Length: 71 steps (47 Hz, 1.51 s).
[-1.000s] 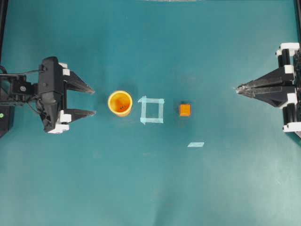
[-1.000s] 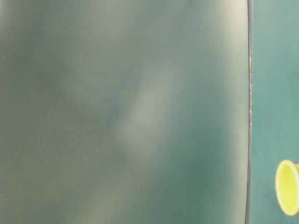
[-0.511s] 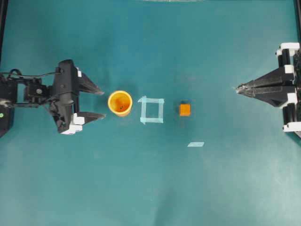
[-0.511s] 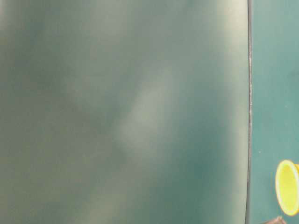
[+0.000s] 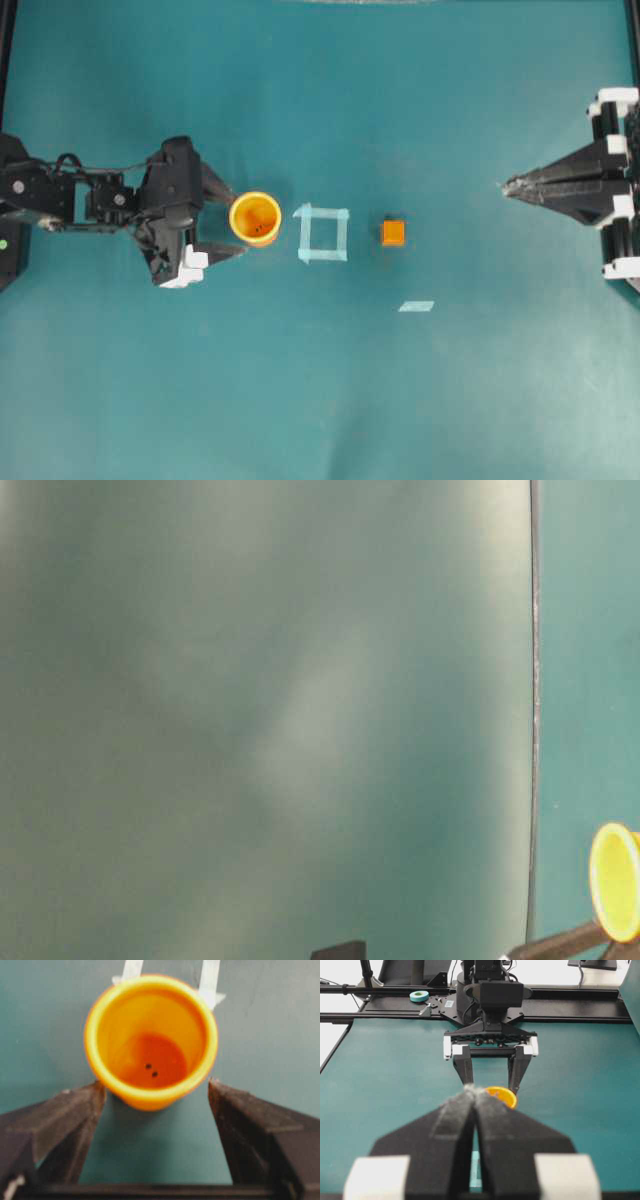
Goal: Move the cup backward with left arm.
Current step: 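Advance the open left gripper around the orange cup's side, then close the left gripper on the orange cup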
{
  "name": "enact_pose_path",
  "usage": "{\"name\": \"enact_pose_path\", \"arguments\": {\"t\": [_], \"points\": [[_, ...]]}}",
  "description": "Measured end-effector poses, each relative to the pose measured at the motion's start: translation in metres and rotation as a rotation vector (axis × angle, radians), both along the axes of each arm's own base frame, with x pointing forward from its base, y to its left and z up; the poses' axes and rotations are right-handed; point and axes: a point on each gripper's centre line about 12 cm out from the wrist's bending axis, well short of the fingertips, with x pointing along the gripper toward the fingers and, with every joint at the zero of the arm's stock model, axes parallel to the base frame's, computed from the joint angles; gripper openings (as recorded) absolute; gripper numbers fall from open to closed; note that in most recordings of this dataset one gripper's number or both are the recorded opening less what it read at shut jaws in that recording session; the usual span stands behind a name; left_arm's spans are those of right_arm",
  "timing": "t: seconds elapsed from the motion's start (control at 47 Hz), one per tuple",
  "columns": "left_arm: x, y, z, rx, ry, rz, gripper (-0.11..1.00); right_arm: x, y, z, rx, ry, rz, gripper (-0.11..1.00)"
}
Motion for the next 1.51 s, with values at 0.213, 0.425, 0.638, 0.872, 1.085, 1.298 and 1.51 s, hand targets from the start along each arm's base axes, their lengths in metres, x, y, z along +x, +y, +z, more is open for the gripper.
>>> {"name": "enact_pose_path", "arguments": {"t": [0.213, 0.425, 0.638, 0.872, 1.085, 1.298, 1.51], "points": [[0.006, 0.000, -0.003, 0.001, -0.023, 0.000, 0.81, 0.000, 0.000, 0.000, 0.000, 0.008, 0.000, 0.00], [0.008, 0.000, -0.008, 0.003, -0.035, -0.001, 0.81, 0.000, 0.000, 0.001, 0.000, 0.011, 0.000, 0.00], [0.012, 0.000, -0.009, 0.003, -0.063, 0.000, 0.81, 0.000, 0.000, 0.001, 0.002, 0.011, 0.000, 0.00], [0.021, 0.000, -0.014, 0.003, -0.078, -0.002, 0.81, 0.001, 0.000, 0.001, -0.002, 0.009, 0.000, 0.00], [0.027, -0.001, -0.017, 0.003, -0.083, -0.005, 0.71, 0.001, 0.000, 0.000, 0.015, 0.012, 0.000, 0.00], [0.026, -0.001, -0.016, 0.004, -0.103, -0.008, 0.64, 0.001, 0.000, 0.000, 0.035, 0.014, 0.000, 0.00], [0.026, -0.003, -0.015, 0.005, -0.112, -0.012, 0.64, 0.001, 0.000, 0.000, 0.035, 0.014, 0.000, 0.00]]}}
